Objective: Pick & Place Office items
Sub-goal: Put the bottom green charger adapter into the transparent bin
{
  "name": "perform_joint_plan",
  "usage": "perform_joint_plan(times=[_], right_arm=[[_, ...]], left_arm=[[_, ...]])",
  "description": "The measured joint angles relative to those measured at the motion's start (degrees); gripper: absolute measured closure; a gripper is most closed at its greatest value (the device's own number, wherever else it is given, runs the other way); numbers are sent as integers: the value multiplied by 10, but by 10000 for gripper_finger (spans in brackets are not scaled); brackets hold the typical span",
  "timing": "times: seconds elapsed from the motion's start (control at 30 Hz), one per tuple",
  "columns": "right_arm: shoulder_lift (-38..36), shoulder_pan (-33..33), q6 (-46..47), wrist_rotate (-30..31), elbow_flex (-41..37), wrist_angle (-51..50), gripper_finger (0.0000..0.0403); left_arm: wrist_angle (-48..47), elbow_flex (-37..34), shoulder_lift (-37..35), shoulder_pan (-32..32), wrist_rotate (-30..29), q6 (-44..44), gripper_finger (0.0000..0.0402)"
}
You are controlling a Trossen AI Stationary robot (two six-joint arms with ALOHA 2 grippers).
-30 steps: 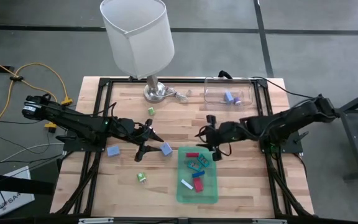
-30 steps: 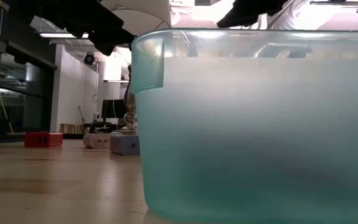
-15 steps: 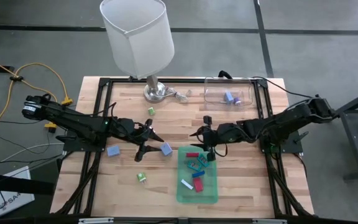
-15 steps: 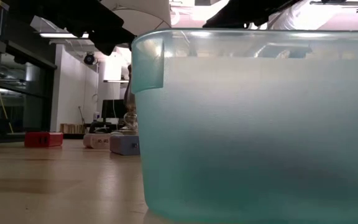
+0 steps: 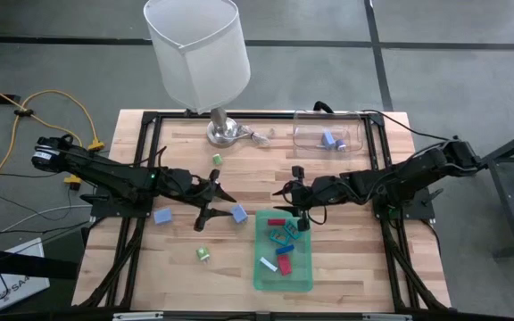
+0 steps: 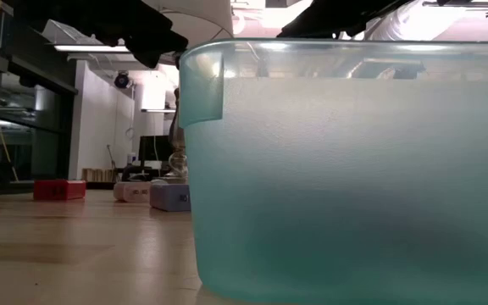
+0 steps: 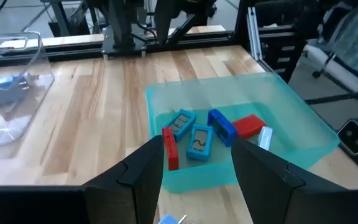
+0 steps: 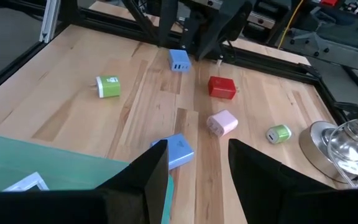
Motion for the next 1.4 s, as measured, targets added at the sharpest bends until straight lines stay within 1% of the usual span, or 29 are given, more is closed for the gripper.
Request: perform_joint_plan(times=[0.17,0.27,0.4,0.7,0.77,0.97,1.1,1.2,1.4], right_arm=[[0,0,0,0,0,0,249],[0,0,0,0,0,0,249],[0,0,0,0,0,-1,249],[0,0,0,-15,0,-3,249],[0,0,0,-14,0,-5,249],[0,0,0,-13,0,-5,249],[0,0,14,-12,0,-5,249],[0,0,15,-11,0,-5,249],[0,0,15,-10,0,-5,249]], left_arm=[[-3,0,6,0,-6,-12,218],[16,0,13,0,-6,-11,218],[20,0,19,0,-6,-62,218],[-48,0,23,-7,-9,-213,218],[-64,0,22,-17,-9,-213,218],[-101,0,21,-56,-7,-178,218],[-138,0,21,-77,19,-167,218],[-156,0,21,-93,26,-160,218],[-178,8,21,-117,67,-136,218]])
